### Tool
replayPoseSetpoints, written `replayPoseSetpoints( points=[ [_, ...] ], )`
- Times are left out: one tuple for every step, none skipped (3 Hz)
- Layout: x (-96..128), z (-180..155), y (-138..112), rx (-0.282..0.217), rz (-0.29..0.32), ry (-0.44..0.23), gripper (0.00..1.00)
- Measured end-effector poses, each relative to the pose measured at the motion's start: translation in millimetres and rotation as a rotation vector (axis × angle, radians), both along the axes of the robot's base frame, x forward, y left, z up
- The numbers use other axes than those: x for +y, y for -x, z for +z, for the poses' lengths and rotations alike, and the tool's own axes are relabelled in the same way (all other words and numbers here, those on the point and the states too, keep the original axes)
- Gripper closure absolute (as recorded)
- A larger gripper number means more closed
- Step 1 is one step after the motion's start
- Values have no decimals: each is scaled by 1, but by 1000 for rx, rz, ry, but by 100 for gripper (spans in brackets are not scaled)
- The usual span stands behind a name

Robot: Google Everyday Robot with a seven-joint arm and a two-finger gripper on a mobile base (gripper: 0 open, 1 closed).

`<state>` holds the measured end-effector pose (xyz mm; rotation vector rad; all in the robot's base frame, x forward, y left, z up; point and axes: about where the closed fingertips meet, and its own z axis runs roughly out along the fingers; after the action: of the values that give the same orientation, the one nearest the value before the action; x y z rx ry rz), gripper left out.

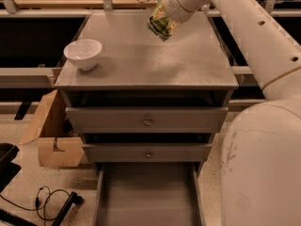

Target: Pick green jalapeno chip bag from bottom drawer and place on counter

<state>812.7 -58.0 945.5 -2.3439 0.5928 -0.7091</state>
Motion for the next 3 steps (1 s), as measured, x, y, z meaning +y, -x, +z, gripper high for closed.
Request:
replayPoseSetpoints(
  points=[
    [1,0,1,1,2,1,59],
    [1,0,1,1,2,1,28],
    [1,0,1,1,2,1,4]
  ],
)
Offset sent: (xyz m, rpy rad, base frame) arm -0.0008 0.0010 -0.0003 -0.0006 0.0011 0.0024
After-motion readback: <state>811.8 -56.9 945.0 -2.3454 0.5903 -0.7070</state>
